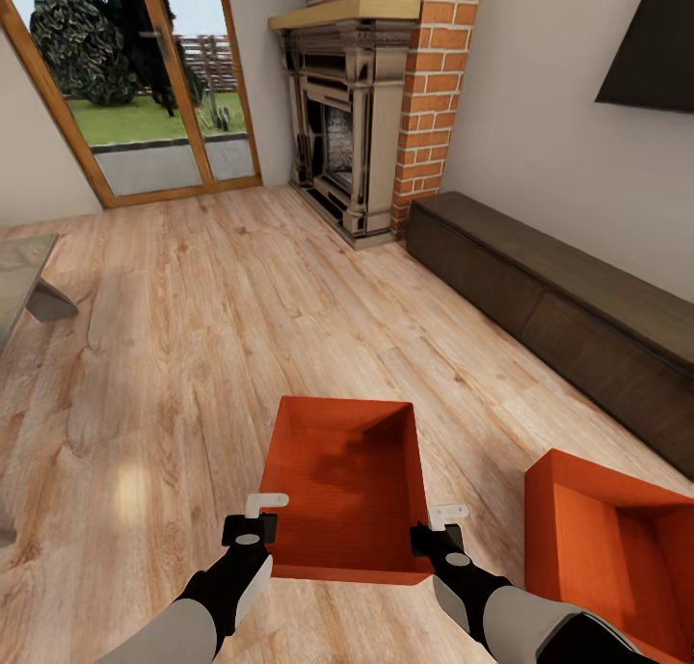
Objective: Move the two storage containers from the living room to the garage. In the garage, place one container on the floor and stack the other container on top of it (either order is fine).
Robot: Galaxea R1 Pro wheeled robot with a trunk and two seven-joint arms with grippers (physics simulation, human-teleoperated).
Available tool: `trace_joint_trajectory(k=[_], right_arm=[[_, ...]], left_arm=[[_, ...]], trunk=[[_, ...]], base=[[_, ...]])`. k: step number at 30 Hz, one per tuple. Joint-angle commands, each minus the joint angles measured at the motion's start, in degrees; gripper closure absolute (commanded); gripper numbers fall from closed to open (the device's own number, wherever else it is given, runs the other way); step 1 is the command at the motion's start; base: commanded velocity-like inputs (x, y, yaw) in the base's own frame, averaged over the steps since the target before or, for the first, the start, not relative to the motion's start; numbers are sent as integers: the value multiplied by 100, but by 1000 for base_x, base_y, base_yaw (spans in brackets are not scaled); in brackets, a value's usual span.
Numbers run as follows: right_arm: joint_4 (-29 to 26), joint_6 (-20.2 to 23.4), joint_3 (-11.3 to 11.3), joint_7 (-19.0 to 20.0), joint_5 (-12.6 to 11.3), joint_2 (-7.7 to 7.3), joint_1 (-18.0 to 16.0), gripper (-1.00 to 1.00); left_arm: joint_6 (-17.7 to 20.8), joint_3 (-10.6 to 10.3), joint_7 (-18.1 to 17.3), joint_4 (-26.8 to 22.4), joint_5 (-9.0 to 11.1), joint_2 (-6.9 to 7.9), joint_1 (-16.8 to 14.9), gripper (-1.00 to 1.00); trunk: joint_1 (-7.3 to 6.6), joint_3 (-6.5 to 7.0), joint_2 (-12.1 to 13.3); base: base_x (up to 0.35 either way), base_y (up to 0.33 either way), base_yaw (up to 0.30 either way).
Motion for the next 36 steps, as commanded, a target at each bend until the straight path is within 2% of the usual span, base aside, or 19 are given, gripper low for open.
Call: trace_joint_trajectory(k=[1, 34, 35, 36], right_arm=[[14, -37, -46, -29, -113, -2, -1, 100], [31, -63, -54, -22, -113, 25, -1, 100], [66, -107, 123, -49, -140, 7, -10, 100], [66, -110, 67, -45, -98, 23, -10, 100]], left_arm=[[41, 52, 32, -17, 14, 4, -6, 100], [41, 52, 32, -20, 23, 4, -6, 100], [76, -62, 41, -8, -25, -23, -14, 100], [63, -52, 38, -5, -68, -13, -11, 100]], trunk=[[-23, 15, 40], [-748, 607, 1364], [-747, 607, 1362], [-747, 607, 1362]], base=[[0, 0, 0], [0, 0, 0], [0, 0, 0], [0, 0, 0]])
